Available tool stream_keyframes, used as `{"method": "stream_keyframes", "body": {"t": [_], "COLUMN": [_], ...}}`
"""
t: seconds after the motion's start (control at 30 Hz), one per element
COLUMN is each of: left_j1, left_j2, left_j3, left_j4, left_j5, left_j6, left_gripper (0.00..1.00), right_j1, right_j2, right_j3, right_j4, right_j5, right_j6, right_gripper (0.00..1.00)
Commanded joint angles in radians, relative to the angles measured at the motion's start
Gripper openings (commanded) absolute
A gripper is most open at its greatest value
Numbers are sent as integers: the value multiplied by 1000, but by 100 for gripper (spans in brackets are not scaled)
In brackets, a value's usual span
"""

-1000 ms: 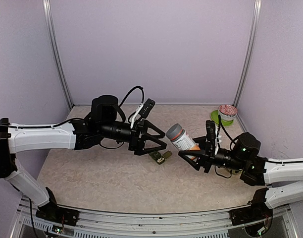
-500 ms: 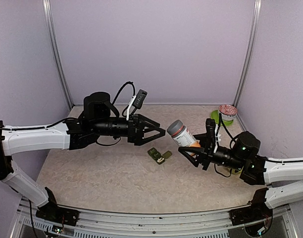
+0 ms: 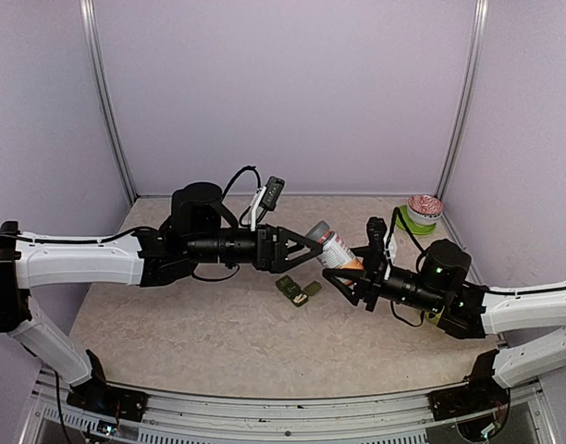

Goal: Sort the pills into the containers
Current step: Screw the lid of the pill bottle onto the pill bottle.

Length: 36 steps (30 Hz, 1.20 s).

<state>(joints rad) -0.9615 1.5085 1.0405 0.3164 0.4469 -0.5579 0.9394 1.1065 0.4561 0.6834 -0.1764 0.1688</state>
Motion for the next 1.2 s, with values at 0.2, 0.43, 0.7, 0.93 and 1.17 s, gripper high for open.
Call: {"method": "stream_keyframes", "body": {"t": [0.2, 0.43, 0.7, 0.93, 1.17], "left_j1": [-15, -17, -19, -24, -32], "left_j2": [3, -1, 5, 2, 3], "left_j3": [37, 36, 37, 36, 32], "left_j4": [46, 51, 51, 56, 85], "left_j5": [-12, -15, -16, -13, -4], "left_j6": [-16, -10, -8, -8, -18], "left_gripper": [99, 99, 99, 99, 99], "right_j1": [-4, -5, -3, -3, 4], "right_j2": [45, 80, 139, 168, 214], "right_j3": [46, 52, 68, 71, 94], "right_j4": [2, -5, 12, 18, 28], "right_j5": [29, 19, -39, -56, -81], "right_j6": [-5, -3, 20, 30, 39], "right_gripper": [0, 0, 0, 0, 0]}}
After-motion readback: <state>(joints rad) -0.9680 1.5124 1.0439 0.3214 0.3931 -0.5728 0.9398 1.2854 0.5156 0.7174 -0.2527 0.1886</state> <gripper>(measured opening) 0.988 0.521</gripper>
